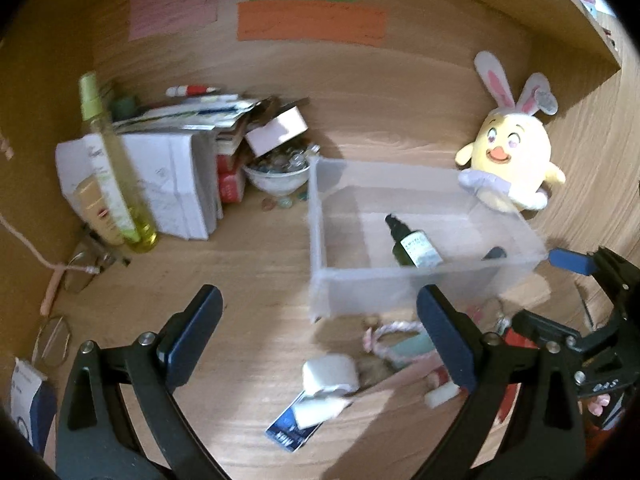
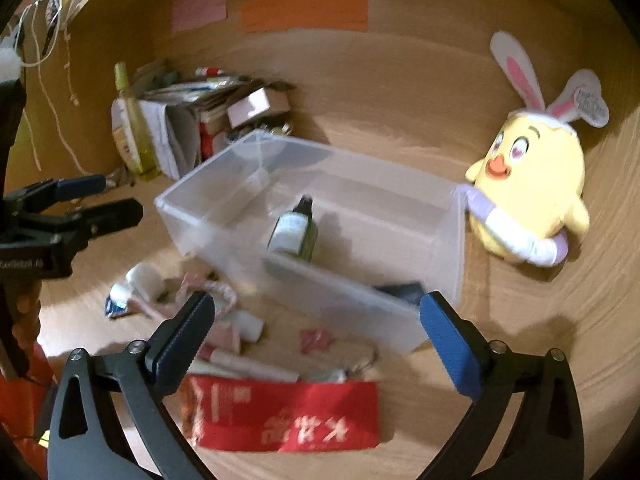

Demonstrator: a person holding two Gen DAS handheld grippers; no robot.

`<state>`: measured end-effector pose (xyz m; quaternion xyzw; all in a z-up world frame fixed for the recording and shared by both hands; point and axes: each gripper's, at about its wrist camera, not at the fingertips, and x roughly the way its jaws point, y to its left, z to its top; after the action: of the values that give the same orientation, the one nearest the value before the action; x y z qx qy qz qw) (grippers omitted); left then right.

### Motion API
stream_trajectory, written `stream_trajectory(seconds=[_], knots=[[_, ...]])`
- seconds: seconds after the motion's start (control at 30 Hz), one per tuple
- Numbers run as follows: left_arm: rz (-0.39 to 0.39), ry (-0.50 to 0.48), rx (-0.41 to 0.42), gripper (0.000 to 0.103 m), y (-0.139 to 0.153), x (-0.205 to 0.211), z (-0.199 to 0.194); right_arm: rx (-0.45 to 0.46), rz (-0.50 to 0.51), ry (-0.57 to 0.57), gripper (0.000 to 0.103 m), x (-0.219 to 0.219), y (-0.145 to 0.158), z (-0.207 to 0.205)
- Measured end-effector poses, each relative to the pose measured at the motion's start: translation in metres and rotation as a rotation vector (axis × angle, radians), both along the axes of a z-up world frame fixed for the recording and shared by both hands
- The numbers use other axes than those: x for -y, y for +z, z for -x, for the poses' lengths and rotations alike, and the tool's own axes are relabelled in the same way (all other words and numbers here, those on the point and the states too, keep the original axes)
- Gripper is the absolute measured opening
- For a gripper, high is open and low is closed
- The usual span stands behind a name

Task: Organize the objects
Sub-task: 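Move the right tool to the red tea packet while the left tool approaches the pink tube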

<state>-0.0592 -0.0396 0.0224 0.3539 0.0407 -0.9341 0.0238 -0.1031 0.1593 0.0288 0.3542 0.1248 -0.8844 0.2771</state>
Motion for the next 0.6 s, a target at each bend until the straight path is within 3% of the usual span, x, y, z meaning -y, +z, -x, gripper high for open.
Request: stream_trajectory(seconds=[0.3, 0.6], knots=[[-0.028, 0.033, 0.123, 0.099, -0.042, 0.011, -0.016, 0.073, -0.014, 0.033, 0.102, 0.011, -0.032, -0.025], [-0.026, 0.003, 0.170, 0.099, -0.067, 0.001, -0.021, 0.145, 0.007, 0.016, 0.102, 0.004, -0.054, -0.026]])
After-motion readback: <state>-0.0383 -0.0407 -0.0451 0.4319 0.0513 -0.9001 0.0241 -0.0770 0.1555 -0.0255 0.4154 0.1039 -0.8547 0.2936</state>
